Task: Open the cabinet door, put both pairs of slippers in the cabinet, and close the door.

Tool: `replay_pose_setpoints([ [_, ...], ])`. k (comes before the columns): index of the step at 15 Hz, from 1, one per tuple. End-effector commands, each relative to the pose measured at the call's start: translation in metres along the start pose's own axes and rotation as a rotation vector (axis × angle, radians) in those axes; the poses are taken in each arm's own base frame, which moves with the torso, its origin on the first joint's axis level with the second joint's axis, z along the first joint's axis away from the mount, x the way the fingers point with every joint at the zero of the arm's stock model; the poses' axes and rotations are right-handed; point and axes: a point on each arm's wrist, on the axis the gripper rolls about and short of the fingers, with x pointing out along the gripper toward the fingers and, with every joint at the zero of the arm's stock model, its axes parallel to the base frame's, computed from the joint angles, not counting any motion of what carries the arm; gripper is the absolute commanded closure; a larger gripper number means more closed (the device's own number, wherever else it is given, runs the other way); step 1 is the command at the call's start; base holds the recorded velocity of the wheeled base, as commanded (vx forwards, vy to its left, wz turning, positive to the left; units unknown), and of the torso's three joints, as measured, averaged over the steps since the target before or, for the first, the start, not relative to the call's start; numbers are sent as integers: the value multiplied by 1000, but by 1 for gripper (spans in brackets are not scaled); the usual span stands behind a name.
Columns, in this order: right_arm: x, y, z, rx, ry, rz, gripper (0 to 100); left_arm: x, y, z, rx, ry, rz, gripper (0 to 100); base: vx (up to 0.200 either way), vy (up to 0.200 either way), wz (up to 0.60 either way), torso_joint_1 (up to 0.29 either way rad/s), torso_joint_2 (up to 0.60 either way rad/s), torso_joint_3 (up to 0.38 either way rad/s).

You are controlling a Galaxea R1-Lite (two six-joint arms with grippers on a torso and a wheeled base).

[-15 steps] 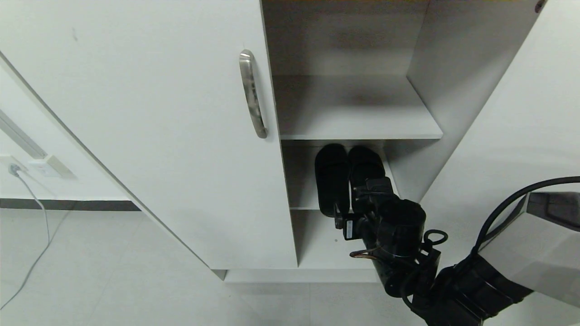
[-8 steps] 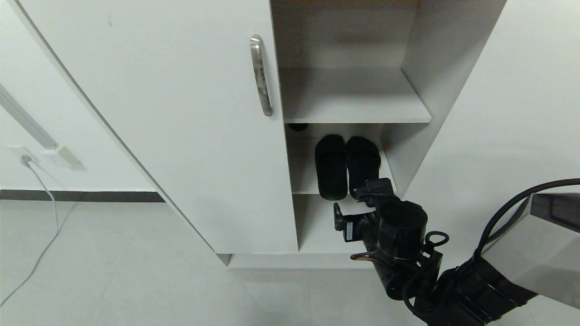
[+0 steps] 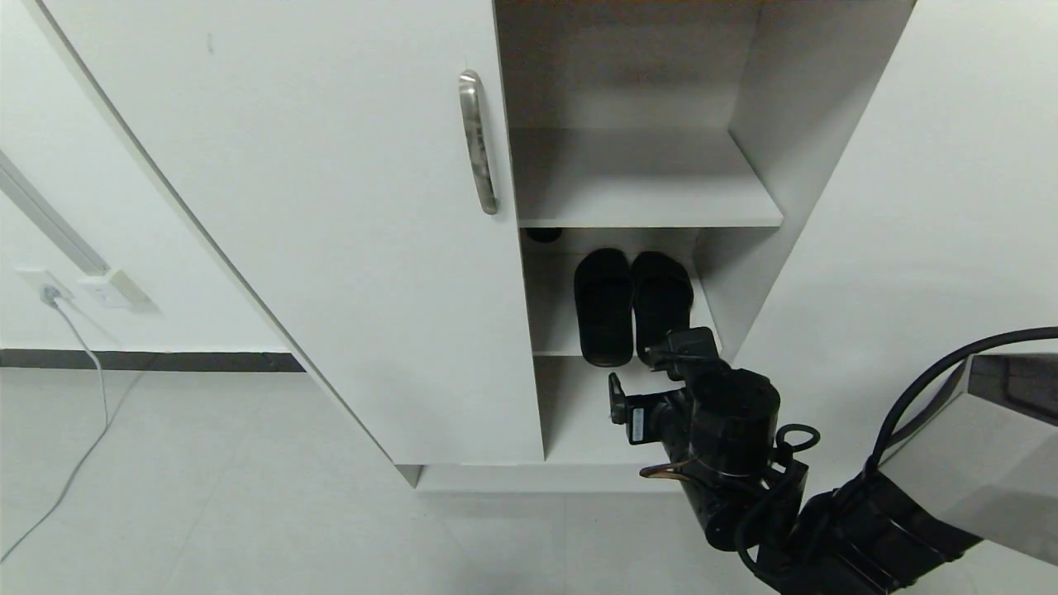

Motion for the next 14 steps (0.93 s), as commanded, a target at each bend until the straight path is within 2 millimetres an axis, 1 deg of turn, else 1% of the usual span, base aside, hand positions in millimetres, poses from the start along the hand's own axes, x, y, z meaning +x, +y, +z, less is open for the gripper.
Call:
replay_pose_setpoints([
  [1,-1,0,-1,-1,2,1,0,0,0,0,0,0,1,100,0,0,0,-2,2,163],
  [5,-1,0,-1,-3,5,10,0,0,0,0,0,0,1,100,0,0,0,-1,2,192],
  [8,-7,-1,-1,-9,11,34,0,0,0,0,0,0,-1,100,0,0,0,2,9,211],
  [10,-16,-1,2,-10,13,83,0,0,0,0,0,2,1,100,0,0,0,-2,5,200],
  [13,-44,-6,13,-11,15,220,0,0,0,0,0,2,1,100,0,0,0,1,1,185],
  [14,-46,-6,14,-12,15,229,0,0,0,0,1,2,1,100,0,0,0,0,0,0],
])
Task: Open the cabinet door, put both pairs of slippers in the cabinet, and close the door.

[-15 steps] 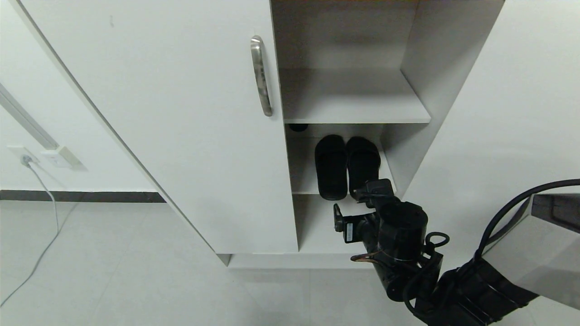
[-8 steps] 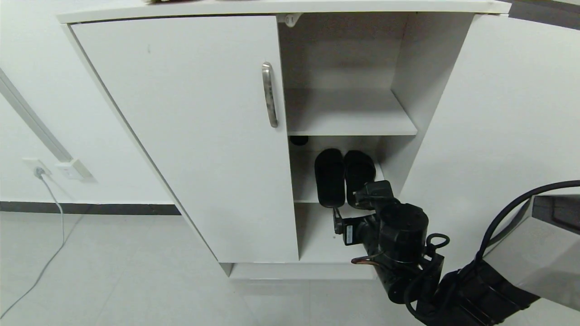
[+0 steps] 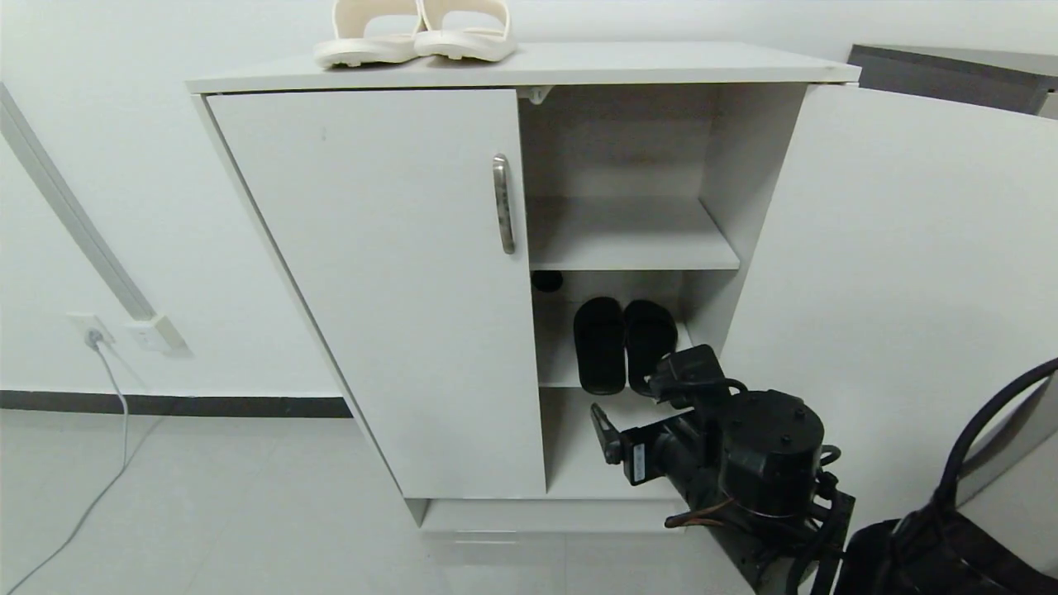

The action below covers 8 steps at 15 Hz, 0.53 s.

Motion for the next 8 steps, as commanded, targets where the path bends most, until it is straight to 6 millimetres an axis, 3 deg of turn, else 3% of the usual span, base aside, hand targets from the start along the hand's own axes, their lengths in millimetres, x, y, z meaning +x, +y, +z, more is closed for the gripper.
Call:
replay_pose_setpoints([
  [1,-14,-2,5,2,-4,47,0,0,0,0,1,1,0,100,0,0,0,0,0,0],
  [8,-16,-3,0,-10,15,71,0,0,0,0,-2,1,0,100,0,0,0,0,0,0],
])
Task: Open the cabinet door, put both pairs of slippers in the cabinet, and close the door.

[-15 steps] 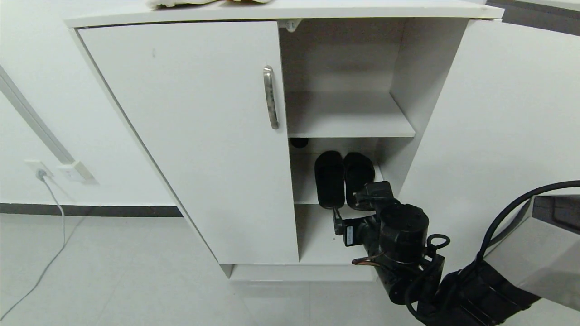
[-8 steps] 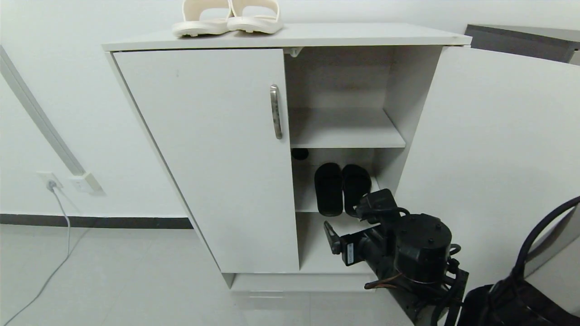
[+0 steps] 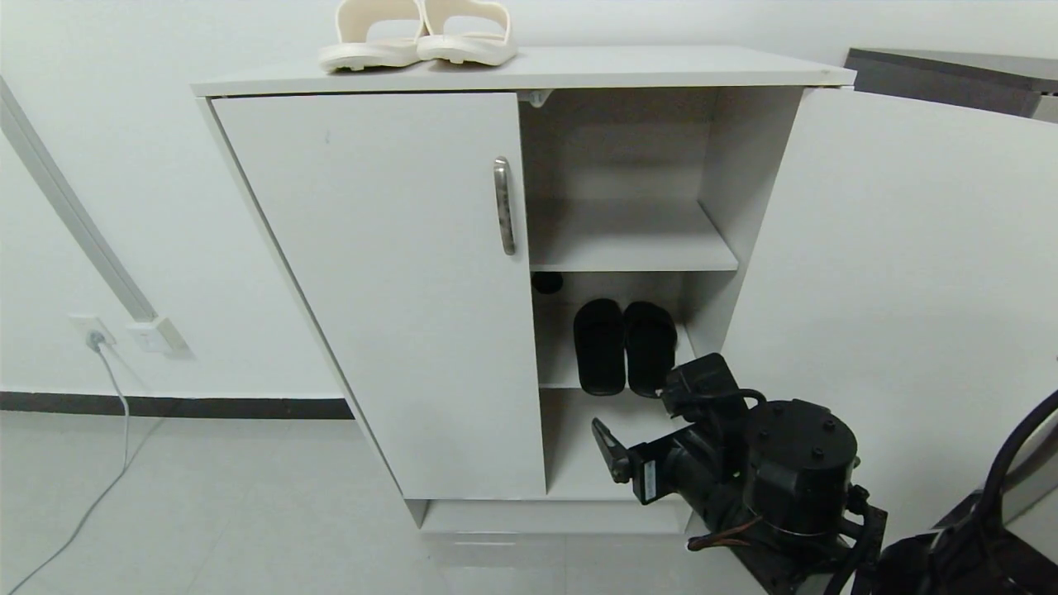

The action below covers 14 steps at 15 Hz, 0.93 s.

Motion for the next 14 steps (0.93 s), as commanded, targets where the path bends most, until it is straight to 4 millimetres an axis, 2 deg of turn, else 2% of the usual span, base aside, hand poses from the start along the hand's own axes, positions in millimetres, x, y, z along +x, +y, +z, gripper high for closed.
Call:
replay_pose_setpoints([
  [1,-1,0,-2,-3,6,2,0,0,0,0,0,1,1,100,0,0,0,0,0,0],
  [14,-2,-2,-5,-15,20,-1,0,0,0,0,0,1,1,100,0,200,0,3,2,2],
])
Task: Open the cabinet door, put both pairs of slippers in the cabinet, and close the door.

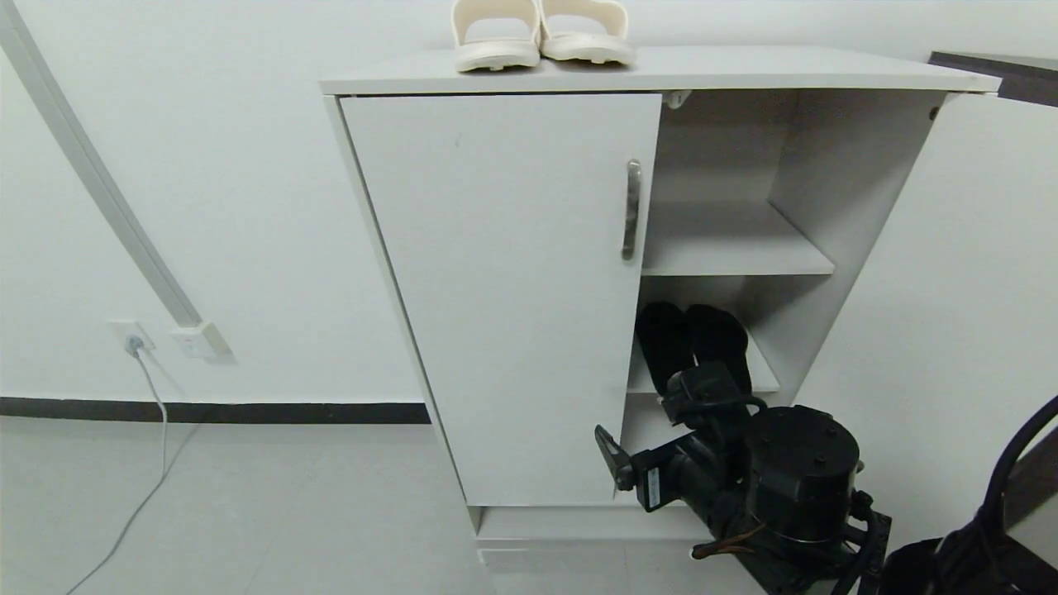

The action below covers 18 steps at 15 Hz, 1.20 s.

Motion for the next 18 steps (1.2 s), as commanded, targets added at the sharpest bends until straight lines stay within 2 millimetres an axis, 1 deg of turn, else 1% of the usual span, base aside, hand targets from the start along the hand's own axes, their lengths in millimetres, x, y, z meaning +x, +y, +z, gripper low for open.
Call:
replay_pose_setpoints([
  [1,0,0,-1,-2,5,1,0,0,0,0,0,1,0,100,0,200,0,2,2,2],
  [3,0,0,-2,-3,6,1,0,0,0,0,0,1,0,100,0,200,0,2,5,5],
  [9,-5,-2,-7,-39,14,34,0,0,0,0,-2,1,0,100,0,0,0,0,0,0],
  [18,-5,-2,-8,-38,10,47,0,0,0,0,-2,1,0,100,0,0,0,0,0,0],
])
